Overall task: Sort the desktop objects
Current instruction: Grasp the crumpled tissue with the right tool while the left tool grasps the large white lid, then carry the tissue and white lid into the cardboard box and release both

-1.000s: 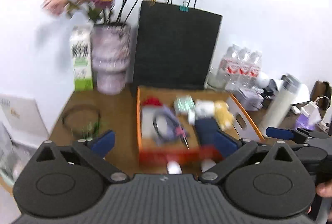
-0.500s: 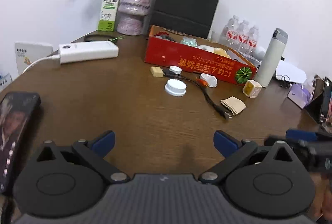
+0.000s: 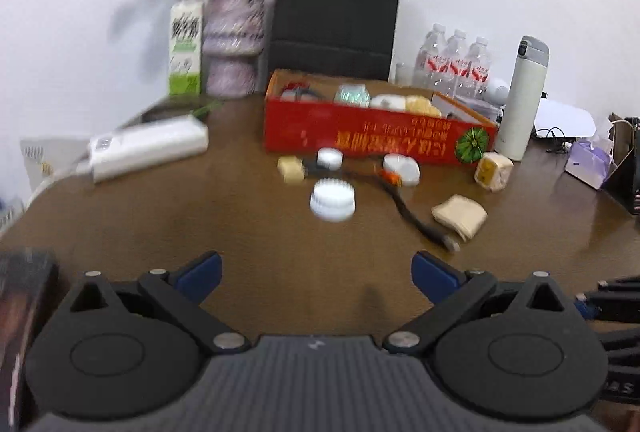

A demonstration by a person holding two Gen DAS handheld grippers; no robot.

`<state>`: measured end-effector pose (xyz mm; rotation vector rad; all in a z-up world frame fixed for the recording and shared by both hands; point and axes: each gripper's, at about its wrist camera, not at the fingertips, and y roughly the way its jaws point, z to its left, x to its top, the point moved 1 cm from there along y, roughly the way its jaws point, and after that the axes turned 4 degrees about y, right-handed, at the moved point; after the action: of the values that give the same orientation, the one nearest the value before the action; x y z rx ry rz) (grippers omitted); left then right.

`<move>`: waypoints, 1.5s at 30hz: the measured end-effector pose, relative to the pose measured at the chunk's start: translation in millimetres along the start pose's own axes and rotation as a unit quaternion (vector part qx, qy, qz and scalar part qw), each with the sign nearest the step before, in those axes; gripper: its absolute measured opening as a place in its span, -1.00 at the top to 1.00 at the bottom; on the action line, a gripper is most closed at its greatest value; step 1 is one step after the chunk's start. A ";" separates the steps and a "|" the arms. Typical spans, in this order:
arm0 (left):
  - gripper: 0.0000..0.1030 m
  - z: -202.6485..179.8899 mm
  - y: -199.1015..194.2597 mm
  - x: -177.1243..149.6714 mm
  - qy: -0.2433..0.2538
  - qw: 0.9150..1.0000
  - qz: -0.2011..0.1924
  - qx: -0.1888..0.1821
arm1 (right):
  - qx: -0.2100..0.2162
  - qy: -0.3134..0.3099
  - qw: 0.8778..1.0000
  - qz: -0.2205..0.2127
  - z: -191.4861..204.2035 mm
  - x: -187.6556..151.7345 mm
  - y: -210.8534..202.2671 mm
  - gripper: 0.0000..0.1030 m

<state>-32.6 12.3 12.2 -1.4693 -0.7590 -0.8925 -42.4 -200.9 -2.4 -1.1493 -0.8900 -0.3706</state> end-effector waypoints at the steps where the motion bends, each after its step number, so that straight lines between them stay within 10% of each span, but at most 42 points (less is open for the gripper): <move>1: -0.88 -0.8 8.5 5.1 0.008 1.000 -0.007 0.001 | 0.001 0.003 1.000 0.000 -3.0 1.8 1.7 0.58; 4: -0.54 -4.6 39.5 20.2 0.033 0.999 0.004 -0.015 | -0.014 0.008 1.000 -0.006 -10.7 10.2 9.8 0.60; 11: -0.50 -8.2 95.0 43.1 0.034 0.999 0.033 -0.020 | -0.025 0.041 0.998 -0.033 -31.7 32.0 23.6 0.60; 13: 0.19 -8.5 101.6 43.4 0.035 0.998 0.044 -0.021 | -0.023 0.046 0.998 -0.032 -34.8 34.1 29.1 0.60; 15: 0.28 -6.2 101.7 39.9 0.032 0.997 0.061 -0.023 | -0.022 0.047 0.998 -0.026 -34.7 33.8 32.7 0.60; 23: 0.30 1.0 27.9 19.9 -0.028 0.998 0.045 -0.032 | -0.028 0.037 0.999 -0.028 -18.1 30.4 18.7 0.60; 30: 0.29 -13.5 -22.9 -1.7 0.021 0.999 0.028 -0.020 | -0.031 0.028 0.998 -0.044 -1.9 25.9 -8.3 0.60; 45: 0.29 -9.7 -27.0 -0.2 0.012 0.999 0.013 -0.027 | -0.029 0.019 0.998 -0.060 6.9 29.6 -17.0 0.60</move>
<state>-57.0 5.1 25.5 -1.5097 -0.7005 -0.9151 -38.4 -196.2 31.9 -1.1415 -0.9215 -0.5186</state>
